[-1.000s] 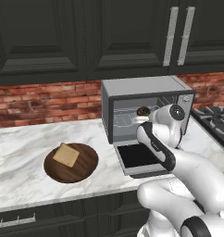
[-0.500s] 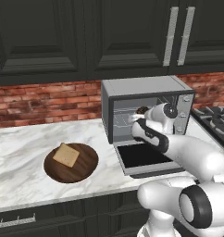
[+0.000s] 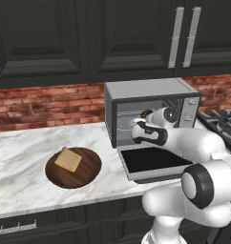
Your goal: Pick up the heated bread from the toaster oven and place it in the bowl. Then move the bread bowl to the dining counter.
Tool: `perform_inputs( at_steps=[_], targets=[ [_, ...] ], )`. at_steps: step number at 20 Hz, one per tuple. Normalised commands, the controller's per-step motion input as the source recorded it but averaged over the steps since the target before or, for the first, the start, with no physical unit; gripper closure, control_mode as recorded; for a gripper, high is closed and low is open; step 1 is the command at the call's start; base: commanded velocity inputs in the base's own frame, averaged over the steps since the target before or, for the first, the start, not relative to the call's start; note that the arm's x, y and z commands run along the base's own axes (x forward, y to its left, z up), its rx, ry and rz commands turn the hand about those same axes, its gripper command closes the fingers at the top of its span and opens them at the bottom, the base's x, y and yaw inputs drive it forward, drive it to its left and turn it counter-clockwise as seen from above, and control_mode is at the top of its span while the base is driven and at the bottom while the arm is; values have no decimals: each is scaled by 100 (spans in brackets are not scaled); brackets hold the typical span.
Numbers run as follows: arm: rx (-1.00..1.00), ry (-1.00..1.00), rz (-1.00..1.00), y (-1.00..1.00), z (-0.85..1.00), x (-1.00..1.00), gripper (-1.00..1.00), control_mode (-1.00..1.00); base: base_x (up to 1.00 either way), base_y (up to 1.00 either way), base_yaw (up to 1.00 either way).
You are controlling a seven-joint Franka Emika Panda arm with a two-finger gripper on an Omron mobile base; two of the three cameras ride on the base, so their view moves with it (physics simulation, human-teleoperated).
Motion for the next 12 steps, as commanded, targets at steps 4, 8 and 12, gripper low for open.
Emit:
perform_inputs(
  at_steps=[4, 8, 12],
  targets=[
    [0, 0, 0, 0, -24, 22, -100, -100, 0, 0, 0],
    [0, 0, 0, 0, -34, 10, -100, -100, 0, 0, 0],
    [0, 0, 0, 0, -16, 16, -100, -100, 0, 0, 0]
  ],
)
